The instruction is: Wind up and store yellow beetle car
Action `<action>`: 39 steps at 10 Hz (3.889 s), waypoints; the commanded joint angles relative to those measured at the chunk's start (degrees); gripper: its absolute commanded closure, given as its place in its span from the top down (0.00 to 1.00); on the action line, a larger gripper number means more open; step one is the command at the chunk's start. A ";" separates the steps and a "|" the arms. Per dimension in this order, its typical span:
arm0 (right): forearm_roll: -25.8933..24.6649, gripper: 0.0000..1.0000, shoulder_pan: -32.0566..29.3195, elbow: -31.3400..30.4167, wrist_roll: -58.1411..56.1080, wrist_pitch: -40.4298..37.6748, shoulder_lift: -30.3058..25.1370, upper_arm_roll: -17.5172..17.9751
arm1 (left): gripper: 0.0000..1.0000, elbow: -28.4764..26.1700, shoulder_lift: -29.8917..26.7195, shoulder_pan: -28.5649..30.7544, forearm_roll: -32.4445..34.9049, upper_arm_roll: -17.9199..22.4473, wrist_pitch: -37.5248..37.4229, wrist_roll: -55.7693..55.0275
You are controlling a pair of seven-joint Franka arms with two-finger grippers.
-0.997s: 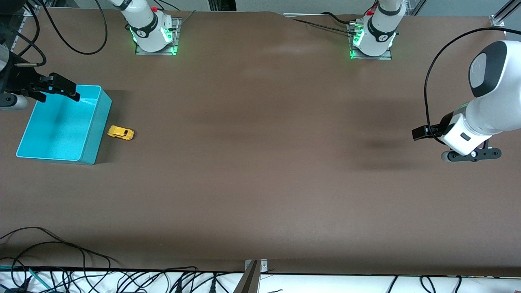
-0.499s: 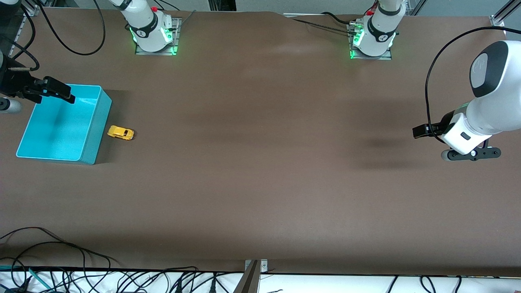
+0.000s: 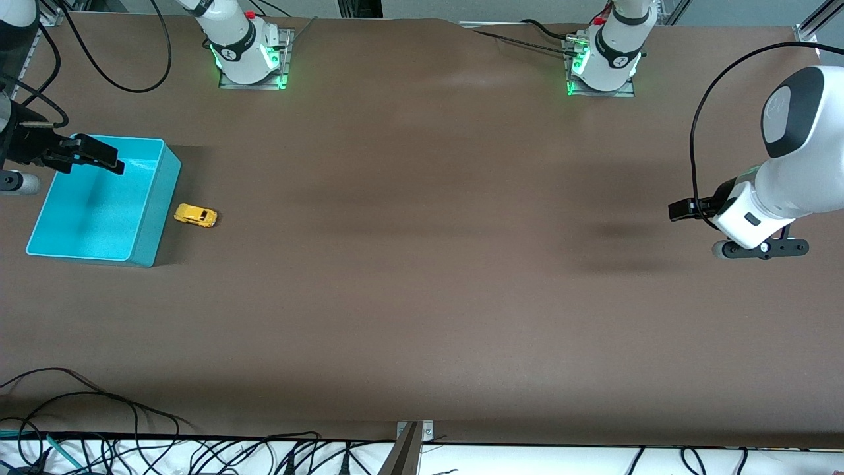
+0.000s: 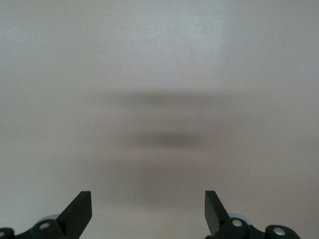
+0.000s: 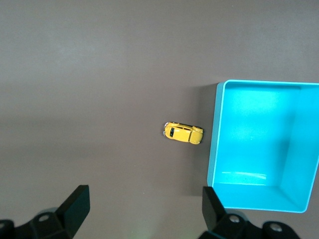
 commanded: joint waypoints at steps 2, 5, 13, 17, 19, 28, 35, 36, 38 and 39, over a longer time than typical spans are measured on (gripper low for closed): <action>0.55 1.00 -0.26 -3.24 0.35 3.74 0.13 -0.02 | 1.00 -0.36 -1.07 0.79 -1.30 0.00 -0.89 2.51; 0.55 1.00 -0.26 -10.36 0.43 9.20 -0.76 0.07 | 1.00 -0.36 -1.07 0.71 -1.30 0.09 -0.89 2.51; -4.28 1.00 -0.26 -22.68 -3.60 21.68 -0.84 0.59 | 1.00 -0.36 -0.98 0.71 -1.30 0.00 -0.89 2.51; -5.51 1.00 -0.26 -31.54 -3.70 31.25 -0.84 1.82 | 1.00 -0.36 -0.98 0.71 -1.30 0.00 -0.89 2.59; -5.43 1.00 -0.26 -34.01 -2.99 34.78 -0.41 1.82 | 1.00 -0.45 -1.07 0.71 -1.30 0.00 -0.89 2.59; -4.81 1.00 -1.76 -42.10 26.57 41.64 3.20 1.74 | 1.00 -0.45 -0.98 0.71 -1.30 0.00 -1.42 2.59; -4.72 1.00 -4.22 -42.90 59.53 48.66 6.62 1.74 | 1.00 -0.45 -0.98 0.71 -1.30 0.00 -1.51 2.59; -4.72 1.00 -4.31 -42.90 64.81 50.07 7.24 1.74 | 1.00 -0.45 -0.98 0.71 -1.30 0.00 -1.51 2.59; -4.72 1.00 -5.80 -42.90 75.53 53.58 8.82 1.65 | 1.00 -0.45 -0.98 0.71 -1.30 0.00 -1.51 2.59; -4.72 1.00 -6.32 -42.90 77.58 54.38 9.61 1.65 | 1.00 -0.45 -0.98 0.71 -1.30 0.00 -1.51 2.59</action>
